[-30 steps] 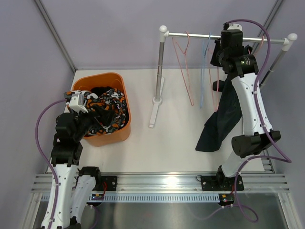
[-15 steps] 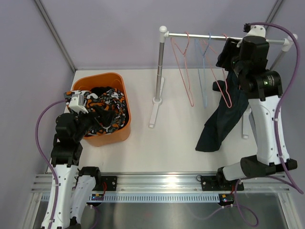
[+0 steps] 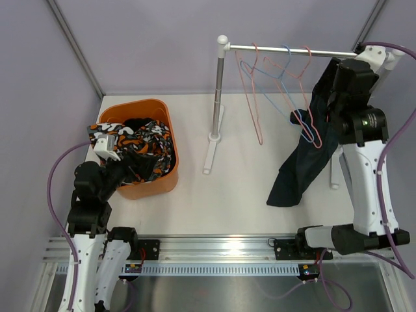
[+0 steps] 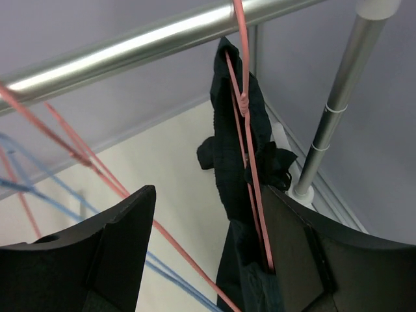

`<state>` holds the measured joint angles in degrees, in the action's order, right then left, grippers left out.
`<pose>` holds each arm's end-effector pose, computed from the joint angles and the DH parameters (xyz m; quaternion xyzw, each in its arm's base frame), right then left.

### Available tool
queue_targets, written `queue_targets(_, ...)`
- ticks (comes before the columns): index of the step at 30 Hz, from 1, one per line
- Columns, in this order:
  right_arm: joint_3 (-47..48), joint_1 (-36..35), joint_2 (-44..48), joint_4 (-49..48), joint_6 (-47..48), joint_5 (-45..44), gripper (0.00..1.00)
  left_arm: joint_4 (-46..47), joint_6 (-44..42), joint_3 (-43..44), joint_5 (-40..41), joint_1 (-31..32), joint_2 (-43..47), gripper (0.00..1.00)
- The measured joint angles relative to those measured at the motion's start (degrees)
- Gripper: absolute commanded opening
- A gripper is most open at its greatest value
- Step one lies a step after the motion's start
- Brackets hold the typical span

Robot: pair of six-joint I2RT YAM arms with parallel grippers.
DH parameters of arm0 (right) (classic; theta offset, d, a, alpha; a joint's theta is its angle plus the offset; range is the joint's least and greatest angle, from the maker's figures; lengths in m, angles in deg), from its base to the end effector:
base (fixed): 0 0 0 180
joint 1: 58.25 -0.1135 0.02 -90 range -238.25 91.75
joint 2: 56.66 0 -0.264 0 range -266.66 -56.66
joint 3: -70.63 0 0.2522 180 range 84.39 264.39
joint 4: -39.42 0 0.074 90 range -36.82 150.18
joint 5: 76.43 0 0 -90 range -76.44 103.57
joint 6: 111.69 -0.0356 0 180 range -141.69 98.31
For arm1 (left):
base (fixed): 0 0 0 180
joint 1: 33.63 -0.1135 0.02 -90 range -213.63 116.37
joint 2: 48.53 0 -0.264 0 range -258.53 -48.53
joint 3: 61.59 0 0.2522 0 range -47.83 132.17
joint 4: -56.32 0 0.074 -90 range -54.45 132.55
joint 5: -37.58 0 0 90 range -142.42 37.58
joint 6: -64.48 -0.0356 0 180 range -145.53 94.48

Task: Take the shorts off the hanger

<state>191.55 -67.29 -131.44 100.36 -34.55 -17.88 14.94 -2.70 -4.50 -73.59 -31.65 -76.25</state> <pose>0.2265 0.0172 0.5234 0.1907 0.7567 -0.0993 0.6174 0.1104 -0.0167 0.3377 -0.0245 0.7723 -0.2723 0.5735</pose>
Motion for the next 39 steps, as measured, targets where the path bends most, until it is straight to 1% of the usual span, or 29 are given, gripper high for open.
queue_targets(4,-0.26,3.04,-5.53,-1.16,-0.07,-0.5,0.72,-0.22,-0.42,0.0,0.15,0.81,0.0,0.99)
queue_targets(9,-0.24,6.12,-10.27,-2.58,-0.72,-0.52,0.72,-0.22,-0.52,-0.04,0.15,1.09,0.0,0.99)
queue_targets(20,2.05,6.91,-11.47,-6.12,-0.85,-0.96,0.74,-1.03,-0.57,-0.72,0.15,1.36,0.0,0.99)
queue_targets(25,3.56,8.24,-14.25,-7.54,-1.25,-0.96,0.71,-1.31,-0.61,-0.72,0.26,1.55,0.0,0.99)
queue_targets(28,3.56,8.44,-16.2,-8.87,-1.6,-1.11,0.66,-1.51,-0.61,-0.72,0.42,1.95,0.0,0.99)
queue_targets(31,4.07,9.09,-17.86,-9.84,-1.79,-1.11,0.56,-1.51,-0.66,-0.72,0.59,2.14,0.02,0.99)
queue_targets(35,5.84,10.29,-19.78,-10.58,-2.19,-1.57,0.36,-1.55,-0.79,-0.72,0.63,2.19,0.02,0.99)
queue_targets(36,5.84,10.43,-19.82,-10.69,-2.27,-1.66,0.26,-1.57,-0.83,-0.72,0.63,2.19,0.02,0.99)
queue_targets(38,5.53,10.62,-19.65,-11.13,-2.49,-1.79,0.16,-1.7,-0.85,-0.72,0.63,2.19,0.02,0.99)
queue_targets(39,5.07,10.64,-19.43,-11.43,-2.45,-1.81,0.06,-1.84,-0.85,-0.72,0.66,2.19,0.02,0.99)
